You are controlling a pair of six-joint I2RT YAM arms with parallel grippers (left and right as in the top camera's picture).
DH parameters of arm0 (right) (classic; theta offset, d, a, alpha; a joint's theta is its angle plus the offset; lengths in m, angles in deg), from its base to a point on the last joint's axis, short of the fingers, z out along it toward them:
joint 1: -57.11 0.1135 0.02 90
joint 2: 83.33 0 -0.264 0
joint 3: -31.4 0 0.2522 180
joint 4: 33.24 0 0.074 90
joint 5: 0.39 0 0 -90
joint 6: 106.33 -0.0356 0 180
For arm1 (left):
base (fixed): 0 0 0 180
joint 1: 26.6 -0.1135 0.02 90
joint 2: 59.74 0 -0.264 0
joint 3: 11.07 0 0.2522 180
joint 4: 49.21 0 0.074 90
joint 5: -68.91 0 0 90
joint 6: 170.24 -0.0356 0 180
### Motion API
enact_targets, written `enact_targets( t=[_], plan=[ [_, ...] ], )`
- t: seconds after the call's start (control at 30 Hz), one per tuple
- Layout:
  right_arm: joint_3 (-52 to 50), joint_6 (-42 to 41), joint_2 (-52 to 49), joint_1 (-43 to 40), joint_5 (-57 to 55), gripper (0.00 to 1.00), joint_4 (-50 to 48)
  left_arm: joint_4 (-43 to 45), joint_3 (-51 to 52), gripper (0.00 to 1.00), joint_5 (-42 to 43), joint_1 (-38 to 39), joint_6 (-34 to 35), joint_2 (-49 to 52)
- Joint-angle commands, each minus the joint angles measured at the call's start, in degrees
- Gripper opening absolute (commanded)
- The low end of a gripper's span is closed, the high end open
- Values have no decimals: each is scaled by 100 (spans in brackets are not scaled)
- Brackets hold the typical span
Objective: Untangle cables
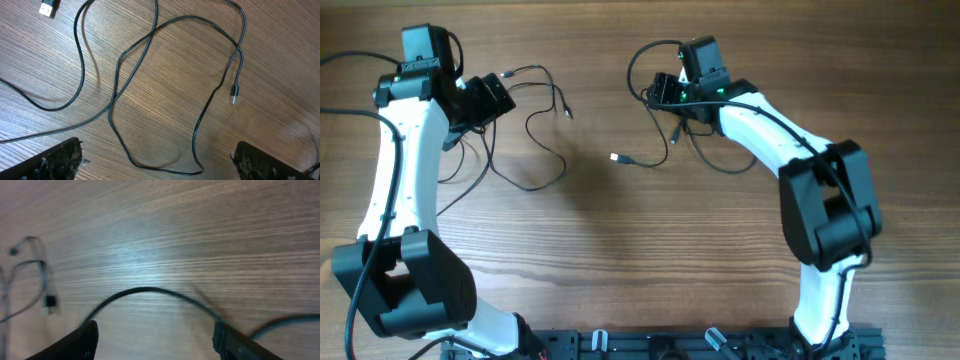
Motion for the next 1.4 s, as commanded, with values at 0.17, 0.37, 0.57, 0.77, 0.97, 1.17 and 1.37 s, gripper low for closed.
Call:
enact_targets(
  t=[0.17,0.37,0.57,0.77,0.97,1.17,1.37],
  plan=[
    [299,1191,201,-326,721,75,721,-4,13,100,48,4,74,59],
    [332,2503,741,-374,3254,77,1311,-4,13,100,48,4,74,59],
    [149,2503,741,-151,1801,76,2721,-4,13,100,48,4,74,59],
    [-398,2267,667,245,697,26,2636,-4,13,100,48,4,74,59],
    [11,2114,973,162,339,4,2721,-4,13,100,46,4,72,59],
    [396,2870,1652,162,-33,4,3152,-4,13,100,48,4,74,59],
    [1071,3587,1840,66,-857,4,4656,-4,13,100,46,4,74,59]
  ],
)
